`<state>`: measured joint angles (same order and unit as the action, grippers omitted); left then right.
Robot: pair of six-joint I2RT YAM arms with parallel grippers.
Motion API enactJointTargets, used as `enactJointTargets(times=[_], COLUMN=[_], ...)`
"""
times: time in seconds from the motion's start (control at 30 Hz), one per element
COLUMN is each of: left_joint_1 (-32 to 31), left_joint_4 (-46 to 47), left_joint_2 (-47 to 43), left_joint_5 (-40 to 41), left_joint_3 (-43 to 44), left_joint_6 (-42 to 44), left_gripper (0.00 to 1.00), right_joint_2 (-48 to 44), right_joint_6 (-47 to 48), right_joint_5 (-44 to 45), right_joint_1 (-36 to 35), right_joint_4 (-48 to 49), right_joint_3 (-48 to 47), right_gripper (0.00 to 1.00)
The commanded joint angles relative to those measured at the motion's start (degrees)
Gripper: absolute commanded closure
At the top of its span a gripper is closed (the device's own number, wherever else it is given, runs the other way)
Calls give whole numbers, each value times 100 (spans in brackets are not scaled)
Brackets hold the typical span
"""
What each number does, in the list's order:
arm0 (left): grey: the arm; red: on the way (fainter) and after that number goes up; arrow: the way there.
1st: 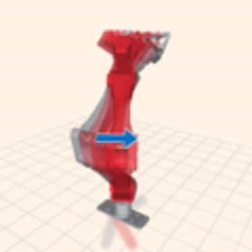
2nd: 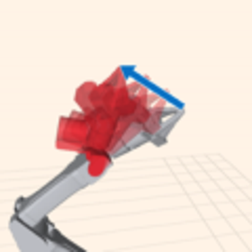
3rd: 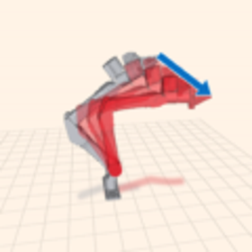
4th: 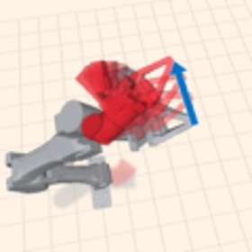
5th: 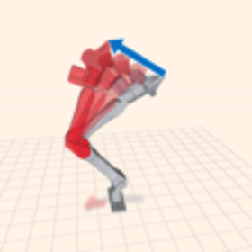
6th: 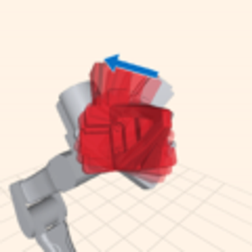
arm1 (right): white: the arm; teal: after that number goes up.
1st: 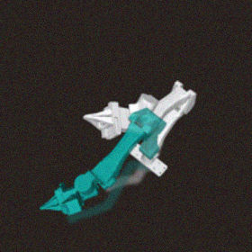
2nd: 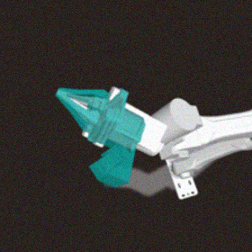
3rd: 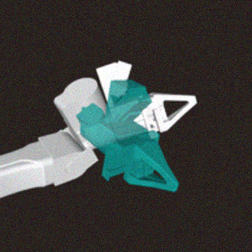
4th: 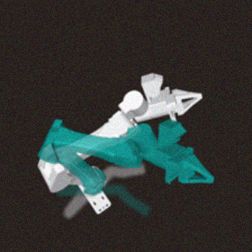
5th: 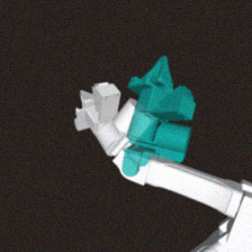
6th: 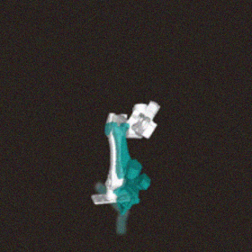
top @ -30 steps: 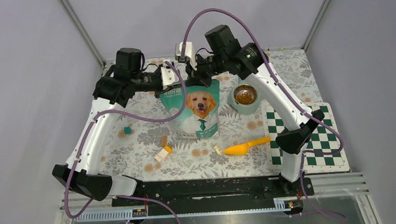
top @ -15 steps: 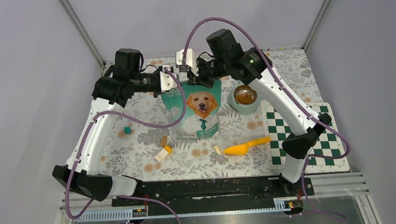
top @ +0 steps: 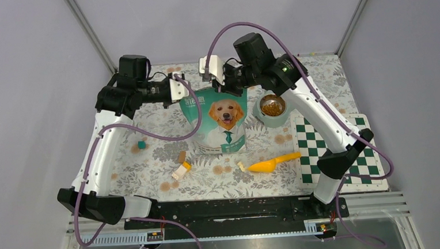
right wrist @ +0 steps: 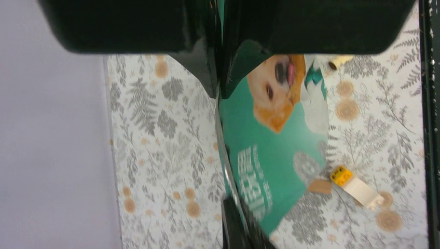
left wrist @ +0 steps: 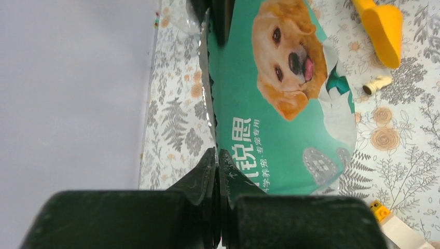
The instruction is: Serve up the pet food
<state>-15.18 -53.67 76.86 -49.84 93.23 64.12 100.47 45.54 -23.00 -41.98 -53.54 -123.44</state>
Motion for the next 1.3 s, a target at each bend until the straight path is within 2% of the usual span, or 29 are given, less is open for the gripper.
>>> enactJointTargets(times=[0.0, 0.2, 0.33, 0.4, 0.63, 0.77, 0.8, 0.93, 1.03, 1.27], left_joint_1=[701, 701, 702, 701, 581, 316, 241, -18, -171, -499], left_joint_4=[-719, -718, -614, -536, 254, 785, 848, 1111, 1399, 1981], left_joint_2=[-378, -362, -379, -385, -478, -510, -493, -397, -353, -49], left_joint_5=[1205, 1139, 946, 729, -82, 65, 113, 260, 352, 779], left_joint_3=[158, 178, 139, 119, -101, -264, -277, -310, -344, -212], left_joint_6=[164, 188, 149, 89, -540, -848, -900, -1091, -1286, -1641], left_gripper=[100, 100, 100, 100, 99, 81, 75, 56, 48, 38], right_joint_2=[-960, -1107, -1200, -1205, -891, -498, -408, -25, 253, 989], right_joint_6=[289, 401, 404, 363, -193, -490, -559, -399, -70, 271], right_joint_5=[2000, 2179, 2266, 2127, 433, -579, -754, -1166, -1227, -1442], right_joint_1=[782, 801, 839, 838, 832, 833, 832, 838, 837, 837], right_joint_4=[-1121, -1103, -973, -964, -811, -577, -502, -366, -540, -883], right_joint_3=[-16, 252, 413, 406, 13, -264, -335, -567, -766, -1623], right_gripper=[89, 87, 92, 90, 50, 40, 38, 39, 44, 48])
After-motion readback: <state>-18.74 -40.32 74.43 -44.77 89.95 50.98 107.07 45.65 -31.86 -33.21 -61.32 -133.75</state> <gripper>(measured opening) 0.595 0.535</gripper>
